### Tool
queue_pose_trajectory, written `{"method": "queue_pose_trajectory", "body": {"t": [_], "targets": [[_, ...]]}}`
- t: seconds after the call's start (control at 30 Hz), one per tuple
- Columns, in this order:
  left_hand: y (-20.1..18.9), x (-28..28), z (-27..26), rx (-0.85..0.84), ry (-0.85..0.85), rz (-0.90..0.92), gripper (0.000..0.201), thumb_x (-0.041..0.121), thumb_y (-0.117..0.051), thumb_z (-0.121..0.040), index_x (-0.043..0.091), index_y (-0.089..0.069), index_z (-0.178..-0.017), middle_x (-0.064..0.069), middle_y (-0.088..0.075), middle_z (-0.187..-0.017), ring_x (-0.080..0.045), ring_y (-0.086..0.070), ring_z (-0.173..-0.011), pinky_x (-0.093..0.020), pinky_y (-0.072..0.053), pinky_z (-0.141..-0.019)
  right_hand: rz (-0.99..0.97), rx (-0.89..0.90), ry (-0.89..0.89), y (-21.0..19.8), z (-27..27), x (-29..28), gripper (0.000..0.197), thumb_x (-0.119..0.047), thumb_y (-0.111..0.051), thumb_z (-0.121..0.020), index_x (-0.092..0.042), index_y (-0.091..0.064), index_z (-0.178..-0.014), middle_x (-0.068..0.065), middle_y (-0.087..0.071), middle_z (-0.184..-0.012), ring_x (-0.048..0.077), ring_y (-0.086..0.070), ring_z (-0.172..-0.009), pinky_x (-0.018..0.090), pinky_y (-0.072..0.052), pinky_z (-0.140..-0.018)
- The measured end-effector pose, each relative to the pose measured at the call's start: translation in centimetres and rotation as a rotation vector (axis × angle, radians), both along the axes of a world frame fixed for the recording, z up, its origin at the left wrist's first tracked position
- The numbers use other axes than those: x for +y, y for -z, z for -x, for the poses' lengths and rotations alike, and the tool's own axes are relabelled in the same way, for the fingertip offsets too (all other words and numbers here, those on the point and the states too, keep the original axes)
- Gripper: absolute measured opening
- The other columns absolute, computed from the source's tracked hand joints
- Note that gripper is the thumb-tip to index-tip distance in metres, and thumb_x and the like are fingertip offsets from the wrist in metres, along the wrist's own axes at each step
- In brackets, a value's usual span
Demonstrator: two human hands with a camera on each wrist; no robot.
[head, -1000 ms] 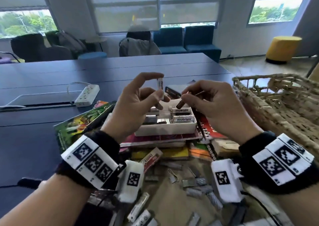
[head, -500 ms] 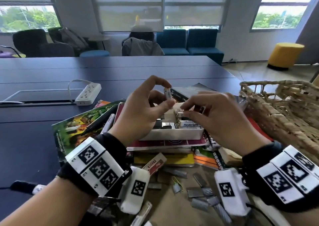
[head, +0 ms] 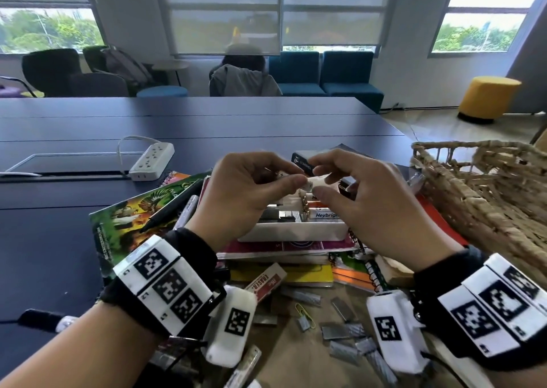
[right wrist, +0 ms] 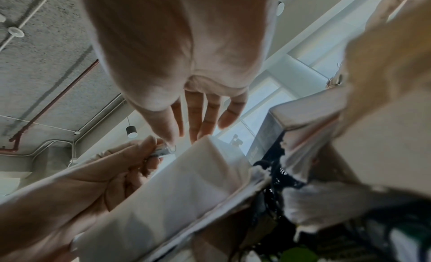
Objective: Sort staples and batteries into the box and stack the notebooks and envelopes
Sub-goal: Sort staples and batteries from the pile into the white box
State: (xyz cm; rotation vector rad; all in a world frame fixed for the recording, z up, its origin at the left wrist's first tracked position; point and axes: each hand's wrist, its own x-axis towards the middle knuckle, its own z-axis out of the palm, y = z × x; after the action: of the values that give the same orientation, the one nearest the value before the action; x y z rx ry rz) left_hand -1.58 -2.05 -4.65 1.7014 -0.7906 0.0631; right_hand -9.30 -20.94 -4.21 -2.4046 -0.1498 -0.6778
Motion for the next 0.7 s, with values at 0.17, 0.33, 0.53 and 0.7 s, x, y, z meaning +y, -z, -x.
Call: {"method": "queue_pose_trajectory", "body": {"t": [0.17,0.33,0.53,0.7], "targets": [[0.0,0.1,-0.2,0.017,0.019,-0.010,0.032,0.031,-0.084,-0.076,0.017,-0.074,-0.104,-0.001,-0.077,-0.092,-0.024,-0.077,-0.081,-0.049,-0.063,-0.081,-0.029,-0.010,-0.039,-0.1,-0.2,0.3,0.016,-0.026,-0.077,-0.090,-0.031,-0.074,-0.105,-0.018,-0.071,-0.091,0.003,-0.066,-0.088,0.030,-0.055,-0.076],[0.3,0.0,-0.7,0.036,0.020,-0.022,0.034,0.023,-0.085,-0.079,0.016,-0.070,-0.109,-0.002,-0.075,-0.096,-0.020,-0.076,-0.085,-0.039,-0.064,-0.079,0.025,-0.026,0.011,0.0,-0.4,-0.1,0.009,-0.021,-0.075,-0.092,-0.027,-0.074,-0.098,-0.014,-0.070,-0.086,0.003,-0.064,-0.083,0.014,-0.046,-0.071],[0.5,-0.2,-1.0,-0.078,-0.074,-0.206,0.020,0.020,-0.077,-0.090,0.024,-0.074,-0.110,0.012,-0.075,-0.096,-0.001,-0.071,-0.087,-0.019,-0.057,-0.079,0.086,0.054,0.203,0.7,-0.8,-1.5,0.006,-0.023,-0.071,-0.096,-0.027,-0.076,-0.097,-0.017,-0.061,-0.089,-0.005,-0.053,-0.082,0.002,-0.033,-0.067],[0.5,-0.6,-0.6,-0.177,-0.116,-0.356,0.015,0.020,-0.073,-0.093,0.024,-0.079,-0.106,0.017,-0.073,-0.096,0.005,-0.066,-0.080,-0.003,-0.043,-0.070,0.100,0.112,0.203,0.9,-1.1,-1.5,0.023,-0.015,-0.061,-0.101,-0.027,-0.078,-0.108,-0.013,-0.057,-0.097,0.010,-0.051,-0.092,0.019,-0.037,-0.072]]}}
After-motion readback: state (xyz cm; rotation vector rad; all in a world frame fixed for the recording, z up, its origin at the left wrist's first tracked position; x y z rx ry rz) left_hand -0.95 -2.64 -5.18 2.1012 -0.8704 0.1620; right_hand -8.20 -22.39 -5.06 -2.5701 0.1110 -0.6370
